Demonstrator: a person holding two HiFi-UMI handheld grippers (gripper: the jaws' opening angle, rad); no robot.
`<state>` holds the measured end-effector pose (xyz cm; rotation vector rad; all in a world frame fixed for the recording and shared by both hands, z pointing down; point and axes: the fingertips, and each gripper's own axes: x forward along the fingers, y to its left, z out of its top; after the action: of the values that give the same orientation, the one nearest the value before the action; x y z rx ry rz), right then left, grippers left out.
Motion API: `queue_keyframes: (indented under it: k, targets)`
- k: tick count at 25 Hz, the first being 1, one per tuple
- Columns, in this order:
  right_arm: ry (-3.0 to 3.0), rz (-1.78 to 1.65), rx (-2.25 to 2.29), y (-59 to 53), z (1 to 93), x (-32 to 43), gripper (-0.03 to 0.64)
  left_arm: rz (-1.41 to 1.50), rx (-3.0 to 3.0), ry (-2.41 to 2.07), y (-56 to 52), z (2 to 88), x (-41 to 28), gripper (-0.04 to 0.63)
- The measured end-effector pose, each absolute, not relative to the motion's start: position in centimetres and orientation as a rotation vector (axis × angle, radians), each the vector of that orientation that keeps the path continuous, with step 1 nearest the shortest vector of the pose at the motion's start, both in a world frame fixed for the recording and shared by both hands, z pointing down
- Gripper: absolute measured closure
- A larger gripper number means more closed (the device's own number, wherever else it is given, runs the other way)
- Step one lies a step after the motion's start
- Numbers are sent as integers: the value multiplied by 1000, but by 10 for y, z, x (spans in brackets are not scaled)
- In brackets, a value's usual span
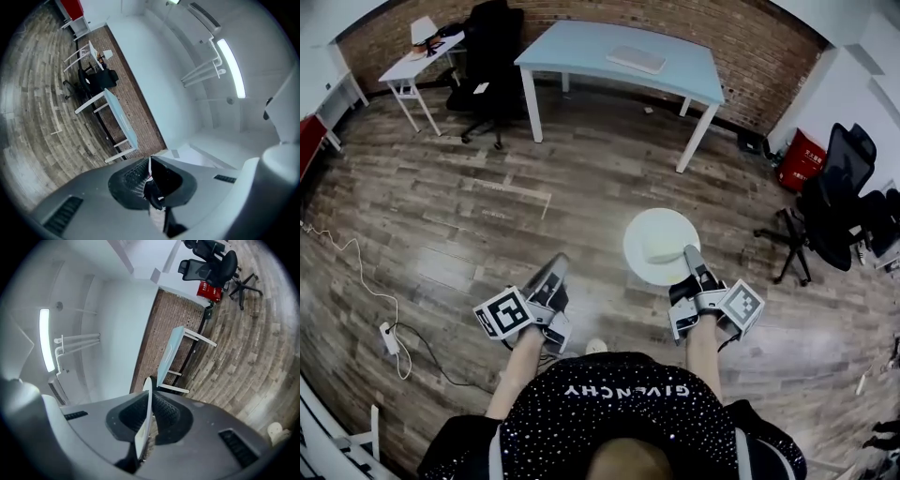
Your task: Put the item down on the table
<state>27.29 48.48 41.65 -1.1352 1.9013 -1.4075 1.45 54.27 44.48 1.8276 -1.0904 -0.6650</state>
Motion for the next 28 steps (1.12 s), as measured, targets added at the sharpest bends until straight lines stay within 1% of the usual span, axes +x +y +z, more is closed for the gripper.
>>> queue_keyframes:
  k: [10,16,22,28]
  targets:
    - [1837,-1425,-1281,435,427,302,592,-585,1826,-1162,487,440,-5,575]
    - [1757,-1411,-1310,386,439,307,592,-632,1759,-1119,425,458,-15,575]
    - [1682,-1350,-1339,278,431,306,592,-614,1829,-1095,325,450,-46,575]
    - [1676,-1321,-1308,166,404,260,592,-617,1816,-1076,215,431,-91,575]
